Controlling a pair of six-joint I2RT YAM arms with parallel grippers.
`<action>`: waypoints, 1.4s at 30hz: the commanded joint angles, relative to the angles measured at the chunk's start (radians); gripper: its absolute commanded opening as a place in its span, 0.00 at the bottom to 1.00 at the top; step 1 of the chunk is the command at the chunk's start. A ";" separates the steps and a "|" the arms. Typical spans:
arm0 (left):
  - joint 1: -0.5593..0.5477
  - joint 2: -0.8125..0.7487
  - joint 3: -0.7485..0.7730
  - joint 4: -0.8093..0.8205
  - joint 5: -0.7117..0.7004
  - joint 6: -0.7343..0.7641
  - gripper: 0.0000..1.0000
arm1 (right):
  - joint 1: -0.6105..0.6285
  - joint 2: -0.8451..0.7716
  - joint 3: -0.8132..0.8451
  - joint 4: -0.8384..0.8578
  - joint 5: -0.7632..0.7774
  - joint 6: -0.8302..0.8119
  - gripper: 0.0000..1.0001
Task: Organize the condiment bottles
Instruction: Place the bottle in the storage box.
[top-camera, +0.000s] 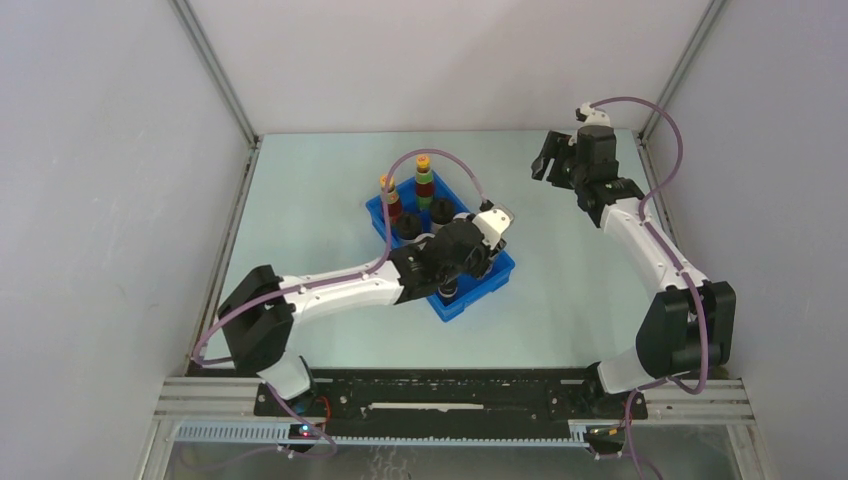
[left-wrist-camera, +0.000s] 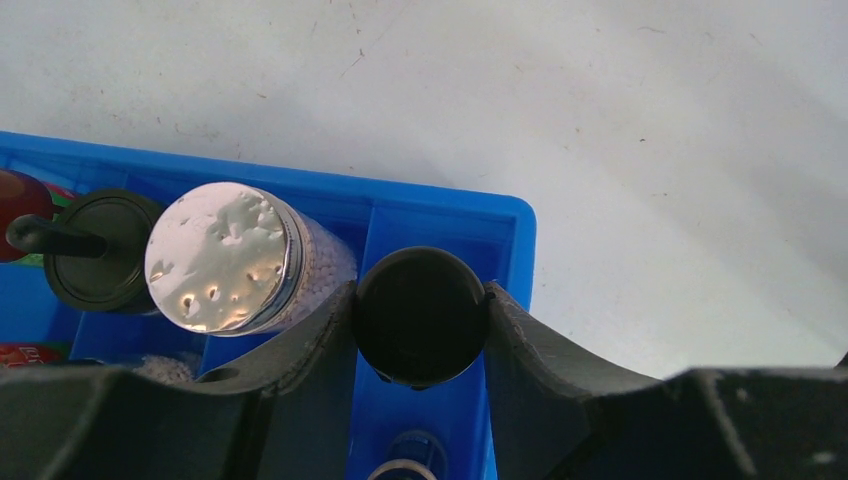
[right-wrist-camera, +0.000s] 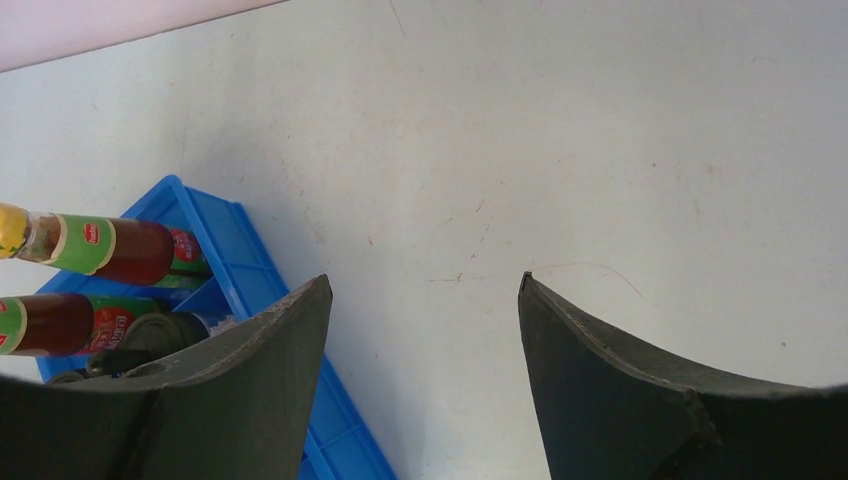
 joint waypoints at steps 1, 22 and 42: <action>0.016 0.017 -0.023 0.064 0.018 0.015 0.00 | -0.011 -0.023 0.001 0.035 0.002 0.017 0.77; 0.041 0.083 -0.024 0.080 0.049 -0.008 0.00 | -0.012 -0.019 -0.007 0.043 -0.001 0.019 0.77; 0.041 0.122 -0.012 0.070 0.058 -0.025 0.00 | -0.014 -0.017 -0.014 0.048 -0.004 0.019 0.77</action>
